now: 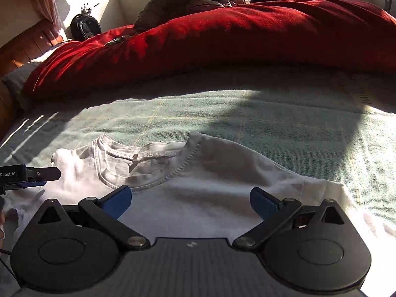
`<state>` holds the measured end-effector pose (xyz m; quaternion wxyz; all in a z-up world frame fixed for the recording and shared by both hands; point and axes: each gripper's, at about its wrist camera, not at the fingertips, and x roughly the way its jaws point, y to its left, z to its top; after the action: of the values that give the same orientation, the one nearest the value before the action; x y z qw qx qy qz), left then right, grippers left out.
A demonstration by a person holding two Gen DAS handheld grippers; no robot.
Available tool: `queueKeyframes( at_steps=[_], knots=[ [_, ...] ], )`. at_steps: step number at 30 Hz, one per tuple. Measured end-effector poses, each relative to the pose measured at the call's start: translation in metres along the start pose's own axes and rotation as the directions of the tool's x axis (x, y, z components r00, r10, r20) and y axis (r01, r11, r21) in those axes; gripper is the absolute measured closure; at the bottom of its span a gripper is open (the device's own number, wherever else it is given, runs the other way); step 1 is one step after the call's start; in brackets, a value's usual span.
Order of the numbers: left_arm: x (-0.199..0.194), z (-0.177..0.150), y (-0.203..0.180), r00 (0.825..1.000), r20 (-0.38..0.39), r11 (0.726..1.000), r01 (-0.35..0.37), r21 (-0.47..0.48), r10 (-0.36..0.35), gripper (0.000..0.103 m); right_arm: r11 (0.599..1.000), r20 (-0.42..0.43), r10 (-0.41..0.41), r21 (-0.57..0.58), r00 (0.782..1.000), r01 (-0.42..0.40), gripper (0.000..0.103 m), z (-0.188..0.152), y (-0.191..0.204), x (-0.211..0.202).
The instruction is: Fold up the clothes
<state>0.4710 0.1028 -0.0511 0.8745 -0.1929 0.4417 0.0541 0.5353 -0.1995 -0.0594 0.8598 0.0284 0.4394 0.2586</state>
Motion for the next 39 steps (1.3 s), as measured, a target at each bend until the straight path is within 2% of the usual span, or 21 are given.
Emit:
queueKeyframes(
  at_steps=[2, 6, 14, 19, 22, 24, 27, 30, 35, 39],
  knots=[
    [0.007, 0.007, 0.003, 1.000, -0.009, 1.000, 0.007, -0.004, -0.007, 0.016, 0.999, -0.029, -0.030, -0.014, 0.999, 0.030, 0.000, -0.001, 0.006, 0.021],
    [0.018, 0.018, 0.005, 1.000, -0.009, 0.998, -0.008, 0.062, 0.009, 0.016, 0.994, 0.004, -0.098, -0.046, 0.995, 0.098, 0.000, 0.004, 0.008, 0.035],
    [0.048, 0.048, 0.011, 1.000, 0.005, 0.996, -0.025, 0.085, 0.025, 0.013, 0.983, 0.011, -0.166, -0.077, 0.986, 0.166, 0.000, 0.028, 0.000, 0.055],
    [0.031, 0.051, 0.014, 1.000, 0.025, 1.000, -0.001, 0.031, 0.001, 0.013, 0.977, 0.040, -0.198, -0.077, 0.979, 0.201, 0.000, 0.032, 0.007, 0.045],
    [0.018, 0.039, 0.012, 0.996, 0.021, 0.996, 0.090, 0.013, -0.091, 0.013, 0.985, 0.089, -0.158, -0.060, 0.983, 0.164, 0.000, 0.023, 0.019, 0.017],
    [0.027, 0.035, 0.007, 0.991, -0.005, 0.990, 0.137, 0.022, -0.137, 0.013, 0.989, 0.065, -0.133, -0.048, 0.989, 0.136, 0.000, 0.014, 0.024, 0.012],
    [0.051, 0.044, 0.001, 0.994, -0.036, 0.993, 0.101, 0.058, -0.099, 0.013, 0.989, -0.009, -0.131, -0.065, 0.991, 0.131, 0.000, 0.000, 0.024, 0.027],
    [0.061, 0.060, -0.005, 0.998, -0.010, 0.994, 0.069, 0.090, -0.069, 0.012, 0.981, 0.001, -0.165, -0.105, 0.986, 0.164, 0.000, 0.001, 0.023, 0.039],
    [0.030, 0.060, -0.009, 0.997, 0.025, 0.992, 0.072, 0.102, -0.075, 0.012, 0.984, 0.037, -0.175, -0.028, 0.984, 0.176, 0.000, 0.019, 0.014, 0.026],
    [0.010, 0.036, 0.000, 0.998, 0.001, 0.995, 0.068, 0.069, -0.068, 0.012, 0.987, 0.032, -0.162, 0.030, 0.986, 0.161, 0.000, 0.002, 0.014, -0.007]
  ],
)
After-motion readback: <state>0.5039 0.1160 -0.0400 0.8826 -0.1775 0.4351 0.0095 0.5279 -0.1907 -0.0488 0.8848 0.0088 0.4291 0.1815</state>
